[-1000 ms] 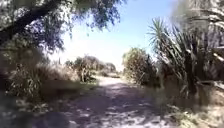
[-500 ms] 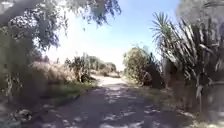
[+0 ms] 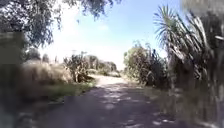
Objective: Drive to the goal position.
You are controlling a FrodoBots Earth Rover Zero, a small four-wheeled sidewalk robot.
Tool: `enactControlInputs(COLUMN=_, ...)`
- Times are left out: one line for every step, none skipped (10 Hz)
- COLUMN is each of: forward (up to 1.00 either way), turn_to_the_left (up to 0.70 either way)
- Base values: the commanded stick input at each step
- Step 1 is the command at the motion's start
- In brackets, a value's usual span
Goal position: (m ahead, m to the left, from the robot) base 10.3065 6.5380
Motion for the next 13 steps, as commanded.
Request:
enactControlInputs(forward=0.85, turn_to_the_left=0.0)
enactControlInputs(forward=0.85, turn_to_the_left=0.0)
enactControlInputs(forward=0.85, turn_to_the_left=0.0)
enactControlInputs(forward=0.85, turn_to_the_left=0.0)
enactControlInputs(forward=0.85, turn_to_the_left=0.0)
enactControlInputs(forward=0.85, turn_to_the_left=0.0)
enactControlInputs(forward=0.85, turn_to_the_left=0.0)
enactControlInputs(forward=0.85, turn_to_the_left=0.0)
enactControlInputs(forward=0.85, turn_to_the_left=0.0)
enactControlInputs(forward=0.85, turn_to_the_left=0.0)
enactControlInputs(forward=0.85, turn_to_the_left=0.0)
enactControlInputs(forward=0.85, turn_to_the_left=0.0)
enactControlInputs(forward=0.85, turn_to_the_left=0.0)
